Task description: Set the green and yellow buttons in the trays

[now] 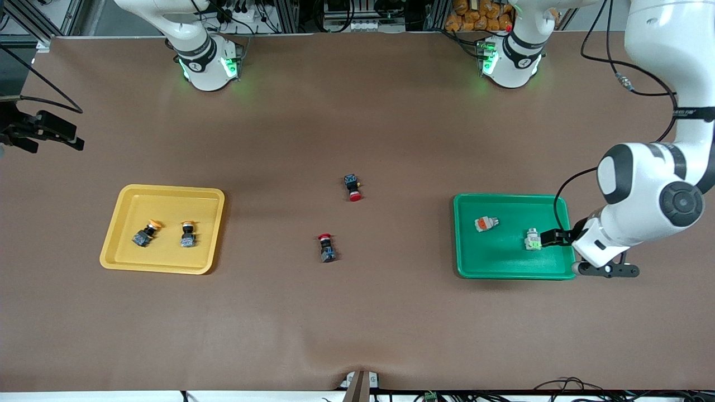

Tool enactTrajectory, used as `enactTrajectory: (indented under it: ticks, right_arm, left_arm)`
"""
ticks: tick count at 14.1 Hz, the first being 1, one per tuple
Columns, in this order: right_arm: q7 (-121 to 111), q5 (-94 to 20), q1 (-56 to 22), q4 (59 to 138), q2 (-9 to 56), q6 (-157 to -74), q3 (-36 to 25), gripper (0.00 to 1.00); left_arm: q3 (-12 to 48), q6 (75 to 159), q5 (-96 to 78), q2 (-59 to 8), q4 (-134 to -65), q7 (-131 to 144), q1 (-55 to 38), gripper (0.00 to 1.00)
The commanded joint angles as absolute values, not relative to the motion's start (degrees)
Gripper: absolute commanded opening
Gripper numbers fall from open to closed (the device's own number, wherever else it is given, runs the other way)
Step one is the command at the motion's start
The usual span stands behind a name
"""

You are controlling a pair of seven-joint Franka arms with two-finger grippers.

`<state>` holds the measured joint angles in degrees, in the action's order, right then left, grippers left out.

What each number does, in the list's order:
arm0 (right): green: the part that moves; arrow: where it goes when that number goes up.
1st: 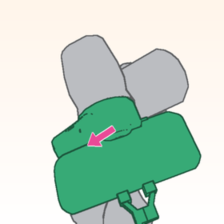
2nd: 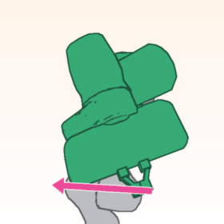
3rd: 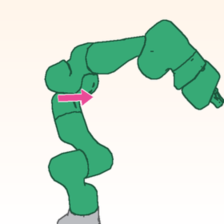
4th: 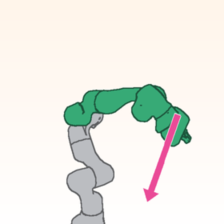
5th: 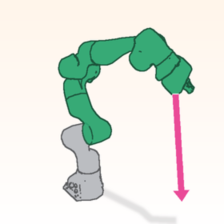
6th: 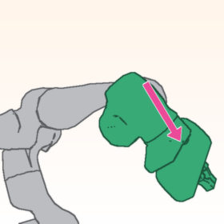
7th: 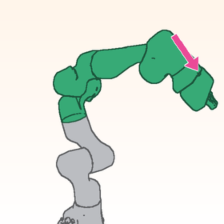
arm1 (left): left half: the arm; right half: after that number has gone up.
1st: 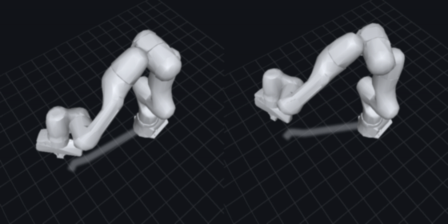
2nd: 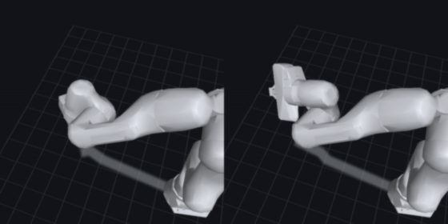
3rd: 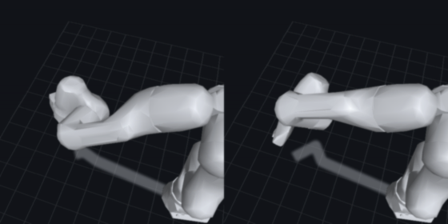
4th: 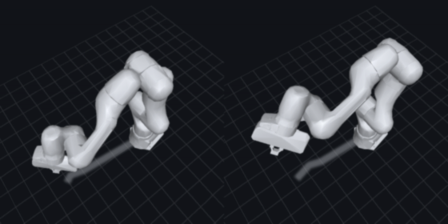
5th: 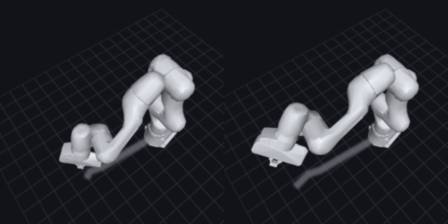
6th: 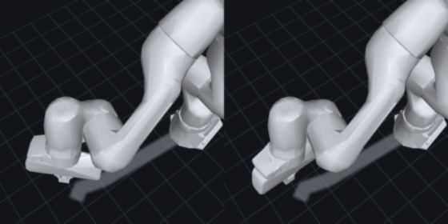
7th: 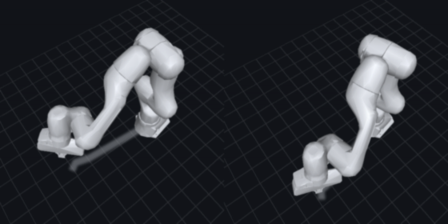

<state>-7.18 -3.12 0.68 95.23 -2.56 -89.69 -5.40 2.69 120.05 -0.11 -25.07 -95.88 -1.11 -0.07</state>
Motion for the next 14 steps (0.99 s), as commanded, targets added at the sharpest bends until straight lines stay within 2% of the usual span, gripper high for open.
enactTrajectory:
  ticks: [1, 4, 8, 14]
  right_arm:
    - [-6.9, -2.0, 1.5, 97.8, -4.1, -91.8, -4.6, 1.00]
    - [-6.9, -1.9, 1.6, 93.9, -1.2, -91.0, -4.6, 1.00]
    - [-7.4, -2.0, 3.3, 92.3, -1.1, -90.7, -4.6, 1.00]
    - [-6.7, 3.3, 0.9, 87.5, 0.1, -83.0, -4.0, 1.00]
  left_arm:
    - [2.9, 115.7, 0.6, -21.4, -95.2, -1.3, -0.2, 1.00]
    - [3.7, 112.6, 0.5, -17.9, -94.8, -1.3, -0.3, 1.00]
    - [4.7, 110.5, 0.5, -14.6, -94.7, -0.9, -0.3, 1.00]
    - [5.5, 109.1, 0.5, -11.2, -94.7, -1.1, -0.3, 1.00]
